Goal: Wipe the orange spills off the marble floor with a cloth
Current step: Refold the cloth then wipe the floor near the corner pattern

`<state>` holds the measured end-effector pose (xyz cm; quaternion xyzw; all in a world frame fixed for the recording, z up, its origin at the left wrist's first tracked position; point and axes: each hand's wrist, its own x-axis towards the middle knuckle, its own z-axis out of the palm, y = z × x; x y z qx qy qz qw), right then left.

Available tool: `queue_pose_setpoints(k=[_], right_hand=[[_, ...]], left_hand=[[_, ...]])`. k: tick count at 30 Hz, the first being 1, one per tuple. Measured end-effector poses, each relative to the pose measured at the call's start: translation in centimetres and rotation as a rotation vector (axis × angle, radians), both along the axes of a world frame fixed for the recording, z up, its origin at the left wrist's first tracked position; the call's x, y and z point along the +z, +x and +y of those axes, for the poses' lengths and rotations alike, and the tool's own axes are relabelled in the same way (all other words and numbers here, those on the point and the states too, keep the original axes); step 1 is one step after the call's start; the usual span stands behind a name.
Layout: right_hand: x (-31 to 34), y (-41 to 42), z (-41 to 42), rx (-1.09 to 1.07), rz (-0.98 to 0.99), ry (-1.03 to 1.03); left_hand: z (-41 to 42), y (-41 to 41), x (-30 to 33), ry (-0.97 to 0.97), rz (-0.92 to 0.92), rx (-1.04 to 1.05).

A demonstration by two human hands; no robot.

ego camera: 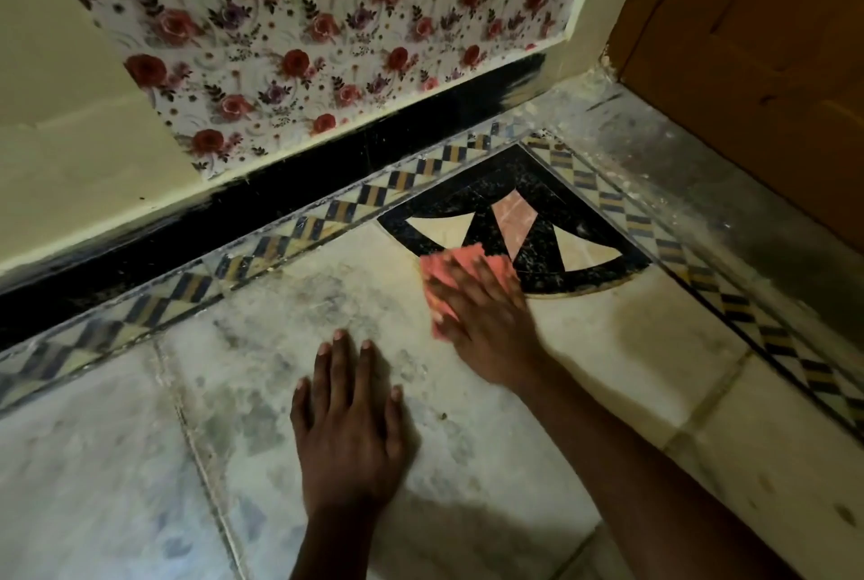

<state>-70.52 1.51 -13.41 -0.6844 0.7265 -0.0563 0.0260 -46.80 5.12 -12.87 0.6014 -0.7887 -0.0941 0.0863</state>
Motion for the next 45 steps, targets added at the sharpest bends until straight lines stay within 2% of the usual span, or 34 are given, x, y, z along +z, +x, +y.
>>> queue_pose_setpoints(k=[2, 4, 6, 8, 11, 14, 18, 20, 24, 26, 29, 32, 34, 36, 37, 39, 42, 43, 45], right_hand=[[-0.4, -1.4, 4.3, 0.048, 0.066, 0.003], [-0.5, -2.8, 6.3, -0.05, 0.092, 0.018], [-0.3, -2.1, 4.4, -0.241, 0.064, 0.051], [0.5, 0.0, -0.5, -0.342, -0.053, 0.064], [1.7, 2.5, -5.5, -0.195, -0.113, 0.147], [0.7, 1.1, -2.0, -0.043, -0.023, 0.057], [0.0, -1.3, 2.5, -0.13, 0.023, 0.081], [0.9, -0.2, 0.2, -0.218, -0.03, 0.096], [1.8, 2.3, -4.7, -0.139, -0.077, 0.145], [1.4, 2.0, -1.9, -0.085, -0.039, 0.142], [0.2, -1.2, 6.3, -0.062, 0.074, 0.032], [-0.2, -6.1, 8.3, -0.367, 0.119, 0.099], [0.4, -6.5, 4.9, -0.599, 0.065, 0.077], [1.2, -4.5, 0.1, -0.712, -0.055, 0.13], [1.3, -2.9, -1.7, -0.682, -0.089, 0.153], [1.2, 1.0, -2.3, -0.456, -0.068, 0.129], [1.1, 4.7, 5.0, -0.079, 0.001, 0.085], [1.0, 4.5, 8.7, -0.015, 0.041, 0.066], [1.1, 0.8, 13.7, -0.068, 0.102, 0.097]], left_hand=[[0.1, 0.0, 0.0, 0.004, -0.009, -0.001], [0.1, -0.1, 0.0, 0.011, -0.004, -0.007], [0.0, -0.1, -0.1, 0.015, -0.007, -0.009], [0.0, -0.1, -0.1, 0.01, -0.009, -0.003], [0.0, -0.1, -0.3, 0.007, -0.013, 0.001], [0.1, 0.0, -0.1, -0.003, 0.002, 0.001], [0.1, 0.0, -0.1, 0.006, 0.012, -0.004], [0.1, 0.0, 0.0, 0.003, 0.016, -0.005], [0.0, -0.1, 0.0, -0.002, 0.042, 0.003], [0.1, 0.0, 0.1, 0.008, 0.038, -0.004], [0.1, 0.1, 0.0, 0.016, 0.048, -0.004], [0.2, 0.2, 0.0, 0.009, 0.059, 0.002], [0.2, 0.1, -0.1, 0.009, 0.061, 0.0], [0.2, 0.0, -0.1, 0.01, 0.067, -0.003], [0.2, 0.1, -0.1, 0.012, 0.066, -0.007], [0.2, 0.2, 0.0, 0.003, 0.073, -0.007], [0.1, 0.1, 0.2, -0.001, 0.072, -0.001], [0.2, 0.1, 0.2, 0.001, 0.072, -0.006], [0.3, 0.2, 0.3, 0.003, 0.076, -0.01]])
